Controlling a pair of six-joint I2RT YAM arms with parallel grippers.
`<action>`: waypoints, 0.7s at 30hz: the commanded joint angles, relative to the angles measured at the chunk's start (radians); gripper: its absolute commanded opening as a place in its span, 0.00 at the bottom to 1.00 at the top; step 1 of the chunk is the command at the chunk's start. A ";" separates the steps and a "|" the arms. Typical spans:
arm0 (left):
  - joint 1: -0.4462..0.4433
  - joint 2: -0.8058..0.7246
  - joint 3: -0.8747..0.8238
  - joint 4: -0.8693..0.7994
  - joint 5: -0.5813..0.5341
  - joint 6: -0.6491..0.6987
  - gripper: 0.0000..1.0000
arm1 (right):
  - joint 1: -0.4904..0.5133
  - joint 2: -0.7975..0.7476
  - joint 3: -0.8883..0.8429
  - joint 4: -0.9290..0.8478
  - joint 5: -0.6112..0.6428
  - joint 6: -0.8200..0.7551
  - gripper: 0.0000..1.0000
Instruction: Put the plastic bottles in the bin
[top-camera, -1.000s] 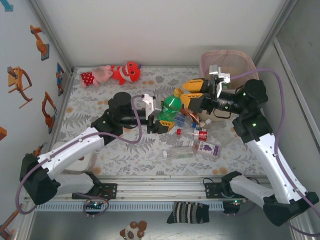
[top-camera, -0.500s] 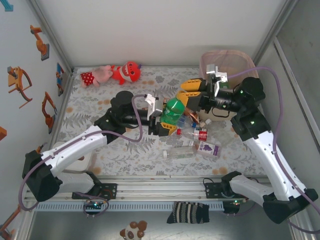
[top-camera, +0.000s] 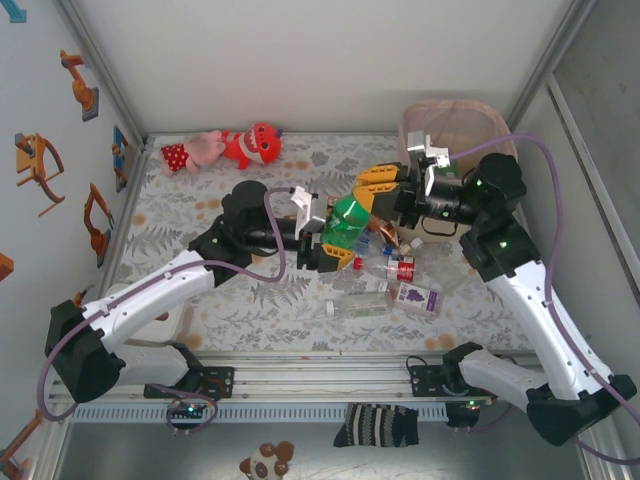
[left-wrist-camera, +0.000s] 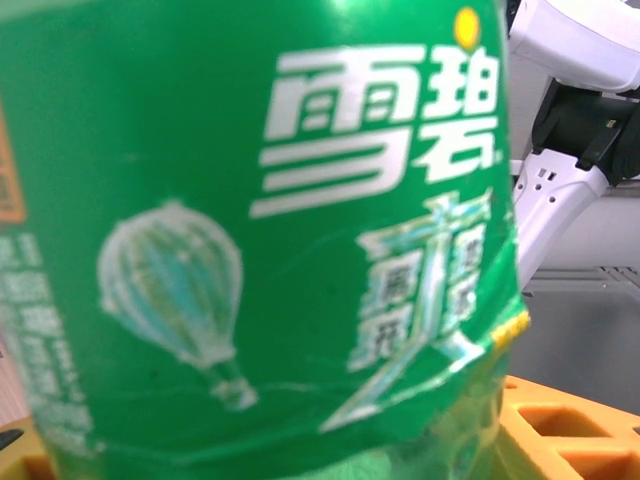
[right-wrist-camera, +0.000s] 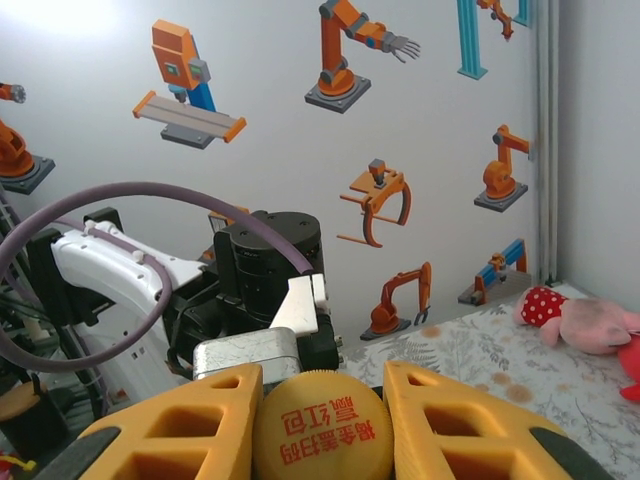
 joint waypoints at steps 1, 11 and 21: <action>-0.005 -0.019 0.019 0.019 0.007 0.000 0.70 | 0.006 -0.022 0.041 -0.006 0.054 -0.020 0.16; 0.018 -0.109 -0.040 -0.061 -0.142 0.034 0.84 | -0.008 0.012 0.212 -0.320 0.352 -0.203 0.12; 0.072 -0.185 -0.107 -0.073 -0.340 -0.050 0.84 | -0.275 0.198 0.474 -0.456 0.508 -0.237 0.12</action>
